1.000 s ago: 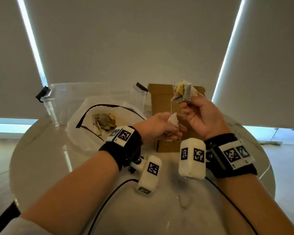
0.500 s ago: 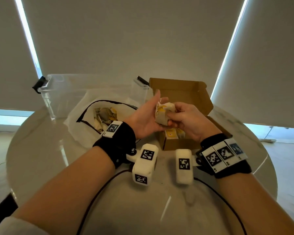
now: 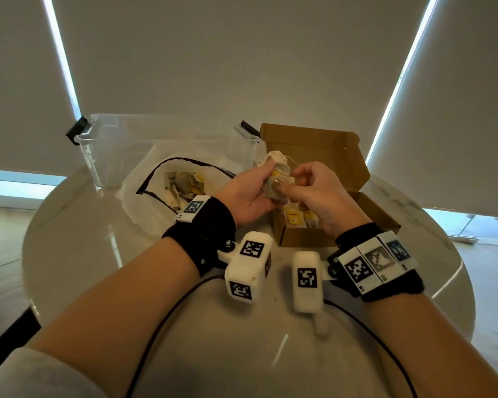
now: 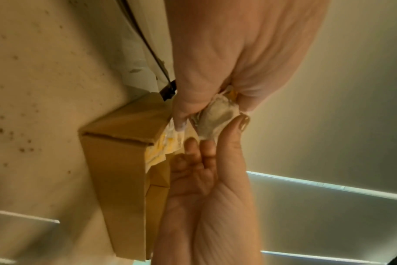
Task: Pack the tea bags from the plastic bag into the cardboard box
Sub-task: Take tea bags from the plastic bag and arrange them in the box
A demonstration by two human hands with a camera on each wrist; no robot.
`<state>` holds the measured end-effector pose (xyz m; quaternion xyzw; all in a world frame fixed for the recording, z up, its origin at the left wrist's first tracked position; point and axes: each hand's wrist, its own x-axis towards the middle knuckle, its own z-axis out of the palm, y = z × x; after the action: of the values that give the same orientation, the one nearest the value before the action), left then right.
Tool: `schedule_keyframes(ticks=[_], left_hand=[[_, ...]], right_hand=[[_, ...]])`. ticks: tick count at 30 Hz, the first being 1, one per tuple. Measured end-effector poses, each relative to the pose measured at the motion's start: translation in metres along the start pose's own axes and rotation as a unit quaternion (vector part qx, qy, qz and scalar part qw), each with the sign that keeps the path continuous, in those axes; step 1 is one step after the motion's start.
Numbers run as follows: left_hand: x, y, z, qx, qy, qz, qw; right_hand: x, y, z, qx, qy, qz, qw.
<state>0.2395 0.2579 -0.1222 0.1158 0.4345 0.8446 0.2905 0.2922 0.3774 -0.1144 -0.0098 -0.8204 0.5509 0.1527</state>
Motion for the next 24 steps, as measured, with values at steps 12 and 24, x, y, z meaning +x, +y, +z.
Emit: schedule_keyframes(ticks=[12,24], left_hand=[[-0.001,0.009,-0.014,-0.118,0.098,0.054,0.987],[-0.010,0.007,-0.011,0.101,0.105,0.034,0.989]], right_hand=[[-0.001,-0.005,-0.009,0.115,-0.047,0.025,0.992],[0.002,-0.002,-0.018,0.181,0.004,-0.002,0.983]])
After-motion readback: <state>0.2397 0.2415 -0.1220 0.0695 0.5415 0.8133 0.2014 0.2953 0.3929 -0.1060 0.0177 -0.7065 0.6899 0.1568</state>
